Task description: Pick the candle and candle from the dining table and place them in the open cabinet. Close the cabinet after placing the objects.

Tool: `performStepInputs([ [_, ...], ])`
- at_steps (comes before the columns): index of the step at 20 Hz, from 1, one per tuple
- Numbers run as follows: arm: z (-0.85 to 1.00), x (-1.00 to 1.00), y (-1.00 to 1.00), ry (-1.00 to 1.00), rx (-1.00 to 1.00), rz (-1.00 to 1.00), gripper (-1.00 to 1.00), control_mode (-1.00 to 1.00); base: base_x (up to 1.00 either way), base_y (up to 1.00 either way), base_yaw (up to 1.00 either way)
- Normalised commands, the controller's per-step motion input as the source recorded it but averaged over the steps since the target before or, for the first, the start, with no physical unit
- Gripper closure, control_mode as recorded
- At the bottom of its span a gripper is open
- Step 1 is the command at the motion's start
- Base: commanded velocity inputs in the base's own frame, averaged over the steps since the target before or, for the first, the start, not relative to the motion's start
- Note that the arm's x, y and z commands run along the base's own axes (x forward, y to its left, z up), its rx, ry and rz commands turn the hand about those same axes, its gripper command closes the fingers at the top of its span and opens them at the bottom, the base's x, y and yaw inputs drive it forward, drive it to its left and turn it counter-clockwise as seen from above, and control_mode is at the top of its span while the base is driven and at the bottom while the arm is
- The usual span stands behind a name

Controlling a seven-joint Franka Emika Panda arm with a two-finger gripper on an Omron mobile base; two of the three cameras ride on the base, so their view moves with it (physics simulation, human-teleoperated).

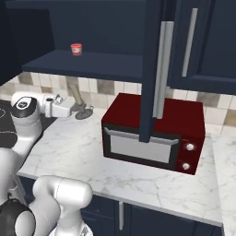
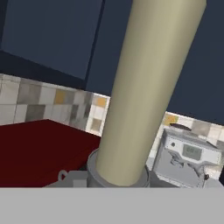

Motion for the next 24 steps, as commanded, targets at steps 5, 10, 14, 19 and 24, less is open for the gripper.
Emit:
performStepInputs([
  [5,0.43,-0.30,-0.02,0.00,0.00,0.19,1.00,-1.00,0.00,0.00,0.00],
  [10,0.43,-0.17,0.00,0.00,0.00,0.20,1.00,-1.00,0.00,0.00,0.00],
  [14,0.44,-0.09,0.00,0.00,0.01,0.20,1.00,-1.00,0.00,0.00,0.00],
  [19,0.40,0.00,0.00,0.00,0.03,0.20,1.00,-1.00,0.00,0.00,0.00],
  [24,0.33,0.01,0.00,0.06,0.03,0.19,1.00,-1.00,0.00,0.00,0.00],
])
